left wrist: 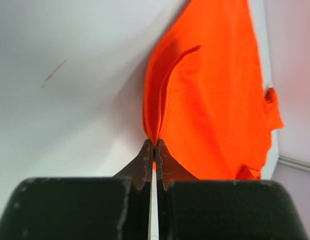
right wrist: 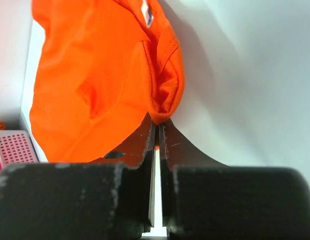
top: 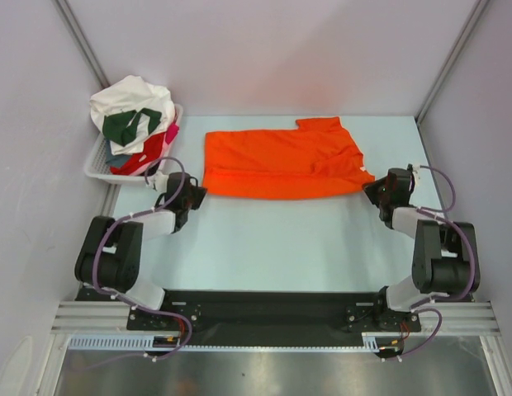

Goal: Fold and stack the t-shirts
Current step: Fold the tshirt

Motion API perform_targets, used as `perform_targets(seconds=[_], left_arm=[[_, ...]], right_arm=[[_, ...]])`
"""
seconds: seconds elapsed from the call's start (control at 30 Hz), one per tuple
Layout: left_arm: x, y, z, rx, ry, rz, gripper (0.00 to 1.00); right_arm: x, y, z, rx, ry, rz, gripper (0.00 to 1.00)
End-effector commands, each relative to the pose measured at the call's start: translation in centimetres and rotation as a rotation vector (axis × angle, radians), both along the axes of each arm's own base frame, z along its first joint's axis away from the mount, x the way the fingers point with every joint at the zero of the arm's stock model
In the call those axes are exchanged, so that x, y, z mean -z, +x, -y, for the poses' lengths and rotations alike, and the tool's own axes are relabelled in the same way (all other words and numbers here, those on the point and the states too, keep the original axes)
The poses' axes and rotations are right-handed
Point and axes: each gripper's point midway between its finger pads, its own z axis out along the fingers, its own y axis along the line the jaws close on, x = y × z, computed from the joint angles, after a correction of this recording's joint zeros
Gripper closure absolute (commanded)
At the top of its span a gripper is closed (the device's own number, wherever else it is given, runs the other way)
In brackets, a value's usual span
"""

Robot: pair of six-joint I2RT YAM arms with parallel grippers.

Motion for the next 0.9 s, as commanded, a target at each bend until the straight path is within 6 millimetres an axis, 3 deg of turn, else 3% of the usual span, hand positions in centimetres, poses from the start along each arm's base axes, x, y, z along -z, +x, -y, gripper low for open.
perform_targets(seconds=[0.0,0.23,0.47,0.6,0.83,0.87], left_arm=[[-3.0,-0.5,-1.0,0.031,0.026,0.017,1.0],[-1.1,-4.5,-2.7,0.059,0.033,-0.038,1.0],[0.4,-7.0,-3.8,0.068,0.065,-0.06,1.0],[0.3,-7.3,-4.2,0.058,0.082,-0.051,1.0],[0.9,-6.8,-3.9,0.086,0.085,-0.074,1.0],[0.9,-6.7,-3.7,0.096,0.082,-0.077,1.0]], right_arm=[[-0.4,-2.4,0.5,0.079,-0.029,-0.01,0.96],[2.3,-8.0,0.4,0.113,-0.028,-0.045,0.59],[3.2,-10.8,-0.3,0.082,-0.024,-0.061,0.53],[2.2,-10.8,-0.6,0.057,-0.03,-0.018,0.42],[0.8,-7.8,-1.6,-0.013,-0.006,0.041,0.47],[1.7,-7.5,-1.5,-0.013,0.006,0.013,0.48]])
